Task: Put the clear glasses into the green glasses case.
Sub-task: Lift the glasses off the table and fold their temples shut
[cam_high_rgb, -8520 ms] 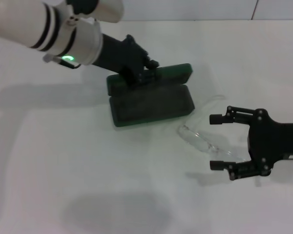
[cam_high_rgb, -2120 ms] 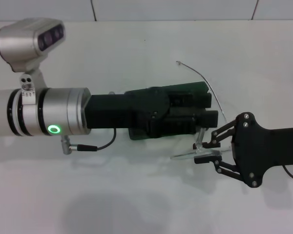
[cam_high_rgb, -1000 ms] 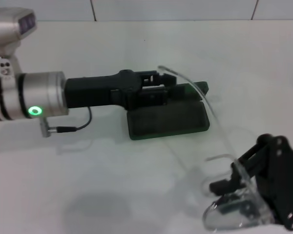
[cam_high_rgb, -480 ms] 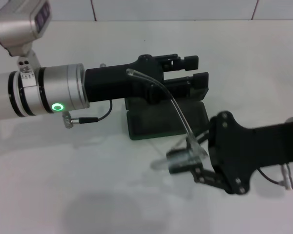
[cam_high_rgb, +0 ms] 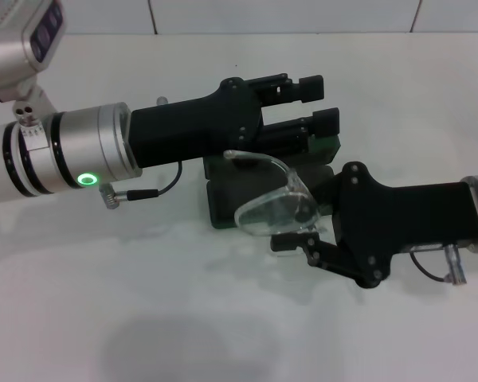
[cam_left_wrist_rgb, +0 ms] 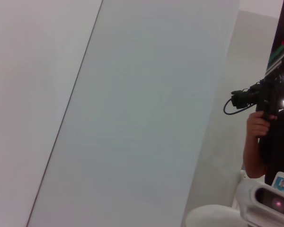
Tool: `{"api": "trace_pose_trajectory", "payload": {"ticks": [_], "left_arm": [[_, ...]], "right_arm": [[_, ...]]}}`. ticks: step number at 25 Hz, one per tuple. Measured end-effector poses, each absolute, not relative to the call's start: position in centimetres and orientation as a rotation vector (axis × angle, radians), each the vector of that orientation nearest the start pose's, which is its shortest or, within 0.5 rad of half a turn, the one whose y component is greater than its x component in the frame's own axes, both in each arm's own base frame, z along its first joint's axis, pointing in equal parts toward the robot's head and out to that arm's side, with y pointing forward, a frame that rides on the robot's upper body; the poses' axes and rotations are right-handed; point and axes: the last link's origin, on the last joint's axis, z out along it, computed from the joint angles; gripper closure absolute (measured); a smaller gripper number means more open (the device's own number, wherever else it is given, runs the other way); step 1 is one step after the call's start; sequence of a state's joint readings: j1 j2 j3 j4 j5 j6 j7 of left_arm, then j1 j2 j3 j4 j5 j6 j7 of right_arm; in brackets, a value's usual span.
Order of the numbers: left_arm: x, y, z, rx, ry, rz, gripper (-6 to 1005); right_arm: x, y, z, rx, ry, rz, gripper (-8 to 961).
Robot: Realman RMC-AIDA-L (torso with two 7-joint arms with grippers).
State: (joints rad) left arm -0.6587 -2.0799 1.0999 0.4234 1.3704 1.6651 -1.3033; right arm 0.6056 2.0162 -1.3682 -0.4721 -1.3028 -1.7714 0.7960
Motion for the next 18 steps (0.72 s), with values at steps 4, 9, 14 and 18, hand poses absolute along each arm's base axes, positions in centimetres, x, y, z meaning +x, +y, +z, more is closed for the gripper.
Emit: {"api": "trace_pose_trajectory", "payload": {"ticks": [4, 9, 14, 18], "left_arm": [[-16.52, 32.86, -3.34, -2.804, -0.474, -1.37, 403], [-16.53, 32.82, -3.42, -2.813, -0.468, -1.362, 403], [-16.62, 32.74, -3.46, -2.817, -0.472, -1.357, 402], [-16.93, 32.77, -3.3, -2.807, -0.475, -1.35, 402]], "right_arm": [[17.97, 29.79, -3.32, -2.882, -0.317, 1.218, 833], [18.09, 30.02, -3.47, -2.878, -0.289, 1.199, 833], [17.96, 30.26, -3.54, -2.881, -0.266, 1.19, 834], [17.95, 30.25, -3.62, -2.88, -0.269, 1.186, 834]]}}
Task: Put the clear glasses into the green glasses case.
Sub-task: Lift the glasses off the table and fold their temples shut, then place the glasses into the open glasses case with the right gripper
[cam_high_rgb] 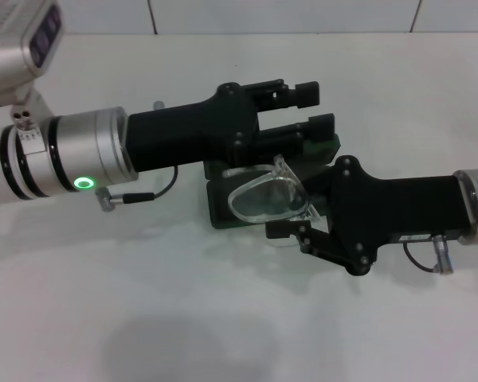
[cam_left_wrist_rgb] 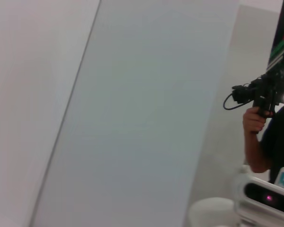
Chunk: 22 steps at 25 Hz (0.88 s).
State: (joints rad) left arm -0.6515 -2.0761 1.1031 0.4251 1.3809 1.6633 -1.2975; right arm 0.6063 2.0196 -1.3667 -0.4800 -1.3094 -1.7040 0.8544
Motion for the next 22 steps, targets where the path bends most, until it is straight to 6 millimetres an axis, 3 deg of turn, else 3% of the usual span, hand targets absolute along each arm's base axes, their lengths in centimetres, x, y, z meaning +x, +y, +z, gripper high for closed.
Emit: {"api": "trace_pose_trajectory", "payload": {"ticks": [6, 12, 19, 22], "left_arm": [[-20.1, 34.9, -1.1, -2.571, -0.556, -1.254, 402], [-24.8, 35.5, 0.8, -2.31, -0.687, -1.152, 402], [-26.2, 35.1, 1.1, -2.258, -0.729, -1.122, 402], [-26.3, 35.1, 1.1, -2.258, -0.731, -1.116, 402]], "right_arm": [[19.2, 31.6, -3.3, -2.804, -0.289, 1.006, 834], [19.9, 33.1, -3.4, -2.759, -0.361, 0.574, 831], [19.2, 33.4, -5.2, -2.654, -0.514, 0.184, 826], [19.1, 33.4, -6.3, -2.622, -0.539, 0.127, 824]]}}
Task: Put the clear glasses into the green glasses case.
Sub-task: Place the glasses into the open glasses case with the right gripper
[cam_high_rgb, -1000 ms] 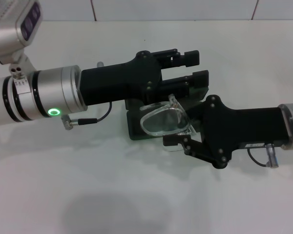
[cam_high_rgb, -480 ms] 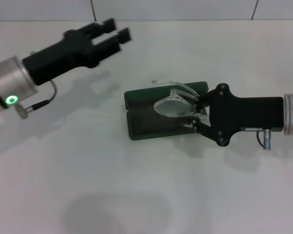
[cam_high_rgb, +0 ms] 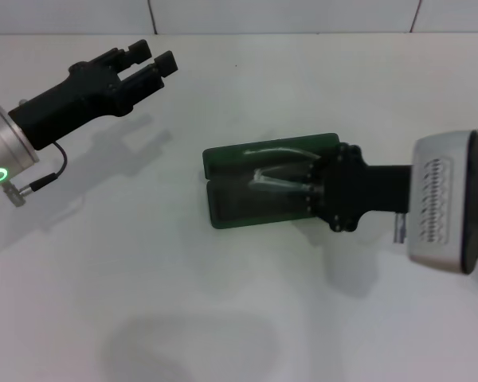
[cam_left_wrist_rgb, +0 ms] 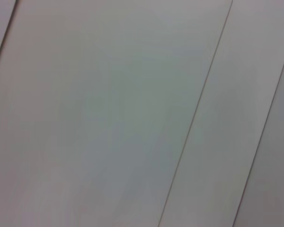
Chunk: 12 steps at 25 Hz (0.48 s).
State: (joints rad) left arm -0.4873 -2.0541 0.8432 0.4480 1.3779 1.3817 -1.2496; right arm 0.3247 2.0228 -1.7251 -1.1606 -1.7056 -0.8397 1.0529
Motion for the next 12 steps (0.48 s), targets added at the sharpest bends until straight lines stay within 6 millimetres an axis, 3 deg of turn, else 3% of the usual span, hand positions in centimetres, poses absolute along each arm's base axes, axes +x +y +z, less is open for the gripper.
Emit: {"api": "trace_pose_trajectory", "payload": {"ticks": [12], "left_arm": [[-25.8, 35.4, 1.0, -2.274, -0.717, -1.114, 401]], "right_arm": [[18.9, 33.3, -10.0, -2.552, -0.594, -0.001, 816]]}}
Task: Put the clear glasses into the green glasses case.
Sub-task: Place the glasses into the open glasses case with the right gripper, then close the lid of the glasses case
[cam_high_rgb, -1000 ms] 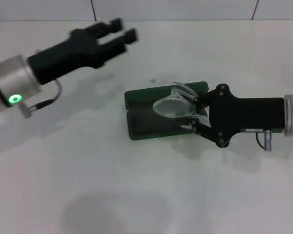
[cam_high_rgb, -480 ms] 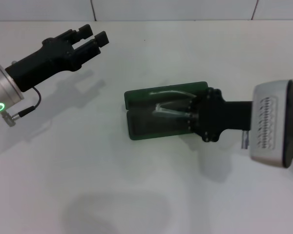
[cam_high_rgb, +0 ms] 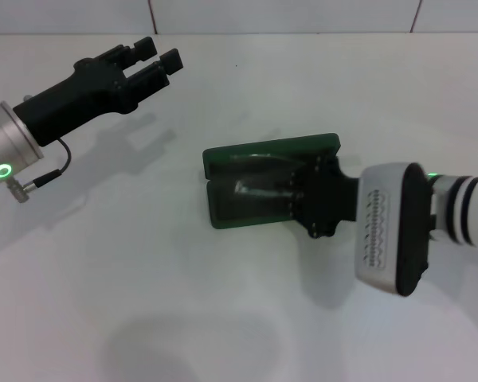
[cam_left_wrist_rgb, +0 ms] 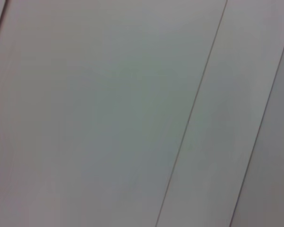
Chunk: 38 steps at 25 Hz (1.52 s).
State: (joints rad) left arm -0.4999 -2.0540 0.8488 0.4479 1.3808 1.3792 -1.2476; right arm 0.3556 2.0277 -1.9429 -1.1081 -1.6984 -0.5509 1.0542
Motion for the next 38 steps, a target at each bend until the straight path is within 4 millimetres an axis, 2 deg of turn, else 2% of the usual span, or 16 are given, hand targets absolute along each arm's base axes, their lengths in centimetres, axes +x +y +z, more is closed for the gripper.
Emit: {"api": "trace_pose_trajectory", "payload": {"ticks": [11, 16, 22, 27, 34, 38], "left_arm": [[-26.2, 35.5, 0.9, -2.265, -0.717, -1.086, 401], [-26.2, 35.5, 0.9, -2.266, -0.71, -1.082, 401], [-26.3, 35.5, 1.0, -2.268, -0.714, -1.079, 400], [-26.5, 35.4, 1.1, -2.277, -0.736, -1.075, 400], [-26.8, 35.3, 1.2, -2.263, -0.748, -1.078, 400], [-27.2, 35.6, 1.6, -2.219, -0.808, -1.079, 400]], "right_arm": [[18.2, 33.0, -11.4, -2.476, -0.648, -0.053, 809], [18.0, 32.9, -11.5, -2.471, -0.658, -0.046, 743], [17.9, 32.6, -11.6, -2.479, -0.668, -0.043, 727], [17.9, 32.0, -11.5, -2.485, -0.666, -0.027, 645], [17.5, 31.4, -9.0, -2.63, -0.567, 0.117, 526], [18.3, 32.1, -6.0, -2.692, -0.391, 0.244, 443]]}}
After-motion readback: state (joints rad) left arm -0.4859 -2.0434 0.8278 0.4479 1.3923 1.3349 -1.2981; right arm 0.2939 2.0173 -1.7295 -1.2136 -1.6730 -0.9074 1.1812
